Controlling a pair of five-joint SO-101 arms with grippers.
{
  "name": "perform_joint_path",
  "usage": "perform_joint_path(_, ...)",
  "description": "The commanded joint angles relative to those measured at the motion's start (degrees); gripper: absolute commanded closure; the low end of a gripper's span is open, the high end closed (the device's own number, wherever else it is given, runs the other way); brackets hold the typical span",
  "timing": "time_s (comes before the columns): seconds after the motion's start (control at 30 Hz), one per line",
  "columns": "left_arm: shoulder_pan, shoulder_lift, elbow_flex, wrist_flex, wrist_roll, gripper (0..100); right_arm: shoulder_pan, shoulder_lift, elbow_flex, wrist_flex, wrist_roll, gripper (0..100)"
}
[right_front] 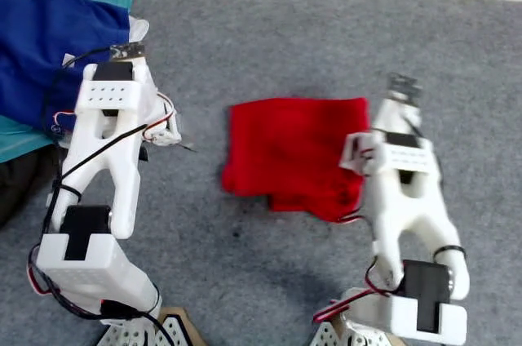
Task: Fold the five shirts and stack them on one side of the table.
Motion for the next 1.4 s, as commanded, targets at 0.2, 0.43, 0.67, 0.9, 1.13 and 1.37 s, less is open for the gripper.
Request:
perform_joint_path(0.2, 0.6, -0.2, 7.3, -9.8, -0.1, 67, 32.8, -3.3, 1.5, 0.2, 9.9, 99.3)
perform_joint_path(0.43, 2.2, -0.2, 10.2, -13.5, -0.3, 67, 51.9, -3.1, 1.5, 0.1, 16.1, 99.2)
perform_joint_path(0.67, 3.6, -0.3, 13.8, -17.1, -0.4, 67, 68.9, -3.2, 1.5, 0.1, 22.3, 99.2)
perform_joint_path(0.9, 3.6, -0.3, 13.8, -17.1, -0.4, 67, 78.7, -2.9, 2.9, -3.4, 35.6, 99.2)
perform_joint_path(1.13, 3.6, -0.3, 13.8, -17.1, -0.4, 67, 75.7, -3.6, 9.2, -3.5, 34.5, 99.2)
perform_joint_path(1.37, 3.6, -0.3, 13.7, -17.2, -0.4, 67, 71.7, -3.6, 1.4, -1.6, 23.4, 91.7)
